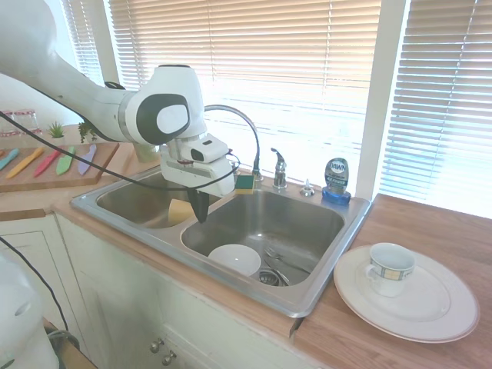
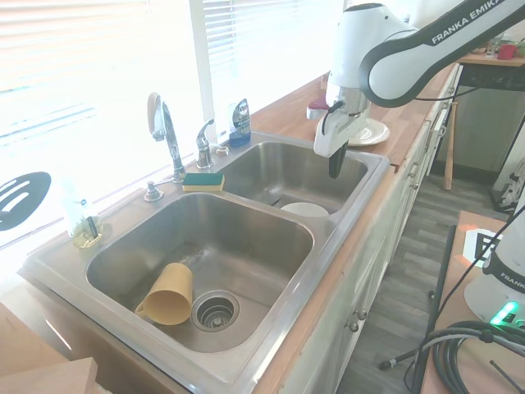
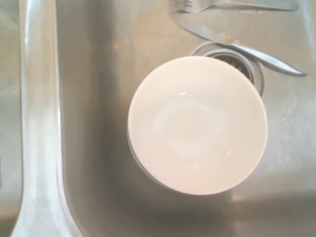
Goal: Turn on the faucet
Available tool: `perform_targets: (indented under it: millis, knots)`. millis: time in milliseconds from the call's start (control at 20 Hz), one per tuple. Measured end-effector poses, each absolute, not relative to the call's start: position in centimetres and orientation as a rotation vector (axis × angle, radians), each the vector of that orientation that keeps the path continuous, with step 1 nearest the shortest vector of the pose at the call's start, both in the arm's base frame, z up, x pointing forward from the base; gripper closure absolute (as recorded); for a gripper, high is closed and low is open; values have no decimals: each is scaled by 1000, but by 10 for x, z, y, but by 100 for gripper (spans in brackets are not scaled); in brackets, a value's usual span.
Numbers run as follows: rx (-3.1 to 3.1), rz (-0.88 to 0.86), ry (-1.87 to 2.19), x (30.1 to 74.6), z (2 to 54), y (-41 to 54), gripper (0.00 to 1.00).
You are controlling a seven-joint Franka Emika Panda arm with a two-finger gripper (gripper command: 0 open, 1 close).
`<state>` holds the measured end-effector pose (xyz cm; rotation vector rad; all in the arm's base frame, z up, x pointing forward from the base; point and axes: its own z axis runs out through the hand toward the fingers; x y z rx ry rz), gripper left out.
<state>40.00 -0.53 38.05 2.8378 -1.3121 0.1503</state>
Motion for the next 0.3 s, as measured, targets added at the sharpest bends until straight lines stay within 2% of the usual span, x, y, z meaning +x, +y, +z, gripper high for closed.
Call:
perform_targets:
  millis: [300]
  knots:
    - [2839, 153, -1307, 400, 381, -4, 0]
